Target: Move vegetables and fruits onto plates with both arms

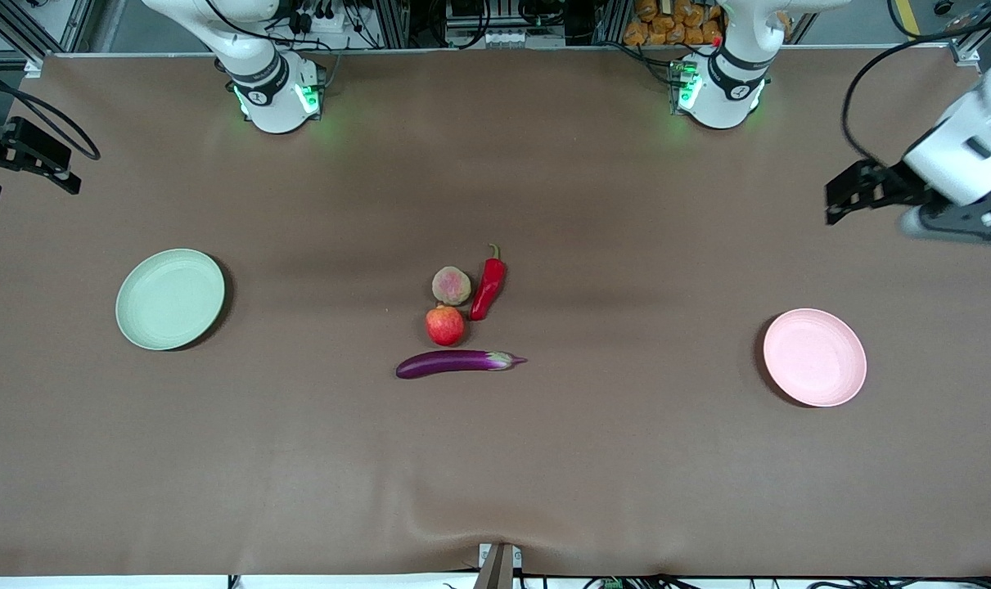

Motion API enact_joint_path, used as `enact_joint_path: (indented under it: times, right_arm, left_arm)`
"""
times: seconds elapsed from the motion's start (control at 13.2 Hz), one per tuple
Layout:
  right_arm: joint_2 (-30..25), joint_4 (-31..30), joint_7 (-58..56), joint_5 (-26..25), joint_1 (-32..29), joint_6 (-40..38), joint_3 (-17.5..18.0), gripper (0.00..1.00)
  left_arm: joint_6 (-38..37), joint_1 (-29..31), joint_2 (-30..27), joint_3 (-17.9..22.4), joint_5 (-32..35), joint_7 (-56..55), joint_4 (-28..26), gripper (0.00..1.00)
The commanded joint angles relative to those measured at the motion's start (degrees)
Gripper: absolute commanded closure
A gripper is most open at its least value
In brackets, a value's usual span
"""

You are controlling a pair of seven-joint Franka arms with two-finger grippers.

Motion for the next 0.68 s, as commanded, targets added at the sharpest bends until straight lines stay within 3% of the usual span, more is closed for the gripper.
enact_joint_path:
  times: [0.0,0.3,0.53,0.6]
  right_arm:
    - [-1.61,-1.65,0.49,0.53,-1.00,0.31,0.61,0.00]
    - [-1.61,-1.65,0.49,0.53,-1.00,0.40,0.61,0.00]
    - [-1.61,-1.65,0.49,0.53,-1.00,0.40,0.61,0.00]
    - [-1.61,-1.65,0.49,0.53,-1.00,0.40,0.61,0.00]
  left_arm:
    - [1.08,-1.27,2.47,-0.07,0.17,-0.39,1.59,0.00]
    - [6.25,-3.38,5.63,-0.07,-0.27,-2.48,2.12,0.00]
    - [7.14,-4.86,12.21,-0.07,-0.45,-10.03,7.37,0.00]
    - [8.19,-8.27,14.84,-0.34,1.82,-12.41,8.96,0.00]
